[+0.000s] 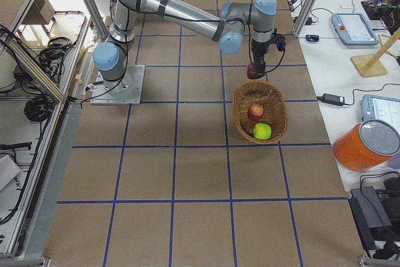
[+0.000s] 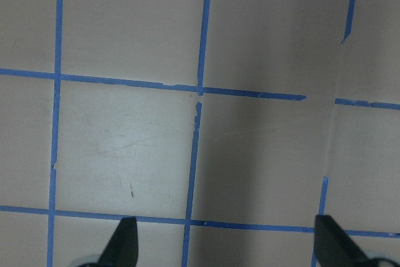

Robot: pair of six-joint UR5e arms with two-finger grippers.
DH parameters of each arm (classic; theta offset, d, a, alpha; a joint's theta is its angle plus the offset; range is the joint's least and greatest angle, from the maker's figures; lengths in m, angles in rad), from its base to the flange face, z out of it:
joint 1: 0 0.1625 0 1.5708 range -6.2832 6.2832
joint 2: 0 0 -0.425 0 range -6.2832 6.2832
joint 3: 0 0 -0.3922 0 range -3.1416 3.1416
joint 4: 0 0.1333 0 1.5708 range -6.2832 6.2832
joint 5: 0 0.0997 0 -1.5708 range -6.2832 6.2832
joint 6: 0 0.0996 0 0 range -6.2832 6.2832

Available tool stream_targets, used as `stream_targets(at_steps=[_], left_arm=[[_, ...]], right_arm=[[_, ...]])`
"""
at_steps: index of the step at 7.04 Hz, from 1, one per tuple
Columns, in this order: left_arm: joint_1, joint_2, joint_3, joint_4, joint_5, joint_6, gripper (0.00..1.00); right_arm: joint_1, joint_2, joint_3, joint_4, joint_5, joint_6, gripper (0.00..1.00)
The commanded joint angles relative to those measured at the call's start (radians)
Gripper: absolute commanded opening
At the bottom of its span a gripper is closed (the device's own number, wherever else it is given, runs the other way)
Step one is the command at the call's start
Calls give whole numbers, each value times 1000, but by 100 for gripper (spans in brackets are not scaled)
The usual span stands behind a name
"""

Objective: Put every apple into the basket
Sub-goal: 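Lower the dark red apple into the basket and open the right gripper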

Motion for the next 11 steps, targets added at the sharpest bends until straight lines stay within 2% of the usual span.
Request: stream_targets(at_steps=[1, 2, 4, 5, 7, 9, 11], left_arm=[[1, 0, 0, -1, 1, 0, 100], [0, 0, 0, -1, 2, 0, 100], [1, 0, 0, -1, 2, 1, 100], [6, -1, 0, -1, 2, 0, 100], [9, 0, 0, -3, 11, 2, 100], [9, 0, 0, -1, 15, 2, 100], [9, 2, 0, 0, 15, 3, 100]], right_arm=[[-67, 59, -10, -65, -2, -86, 0], [-67, 97, -7, -93, -1, -84, 0], [-64, 95, -7, -80, 12, -76, 0], [-64, 105, -4, -80, 48, -75, 6], [-64, 112, -4, -80, 71, -76, 100], [-59, 76, 11, -31, 65, -89, 100], [-17, -64, -12, 194, 70, -79, 100]])
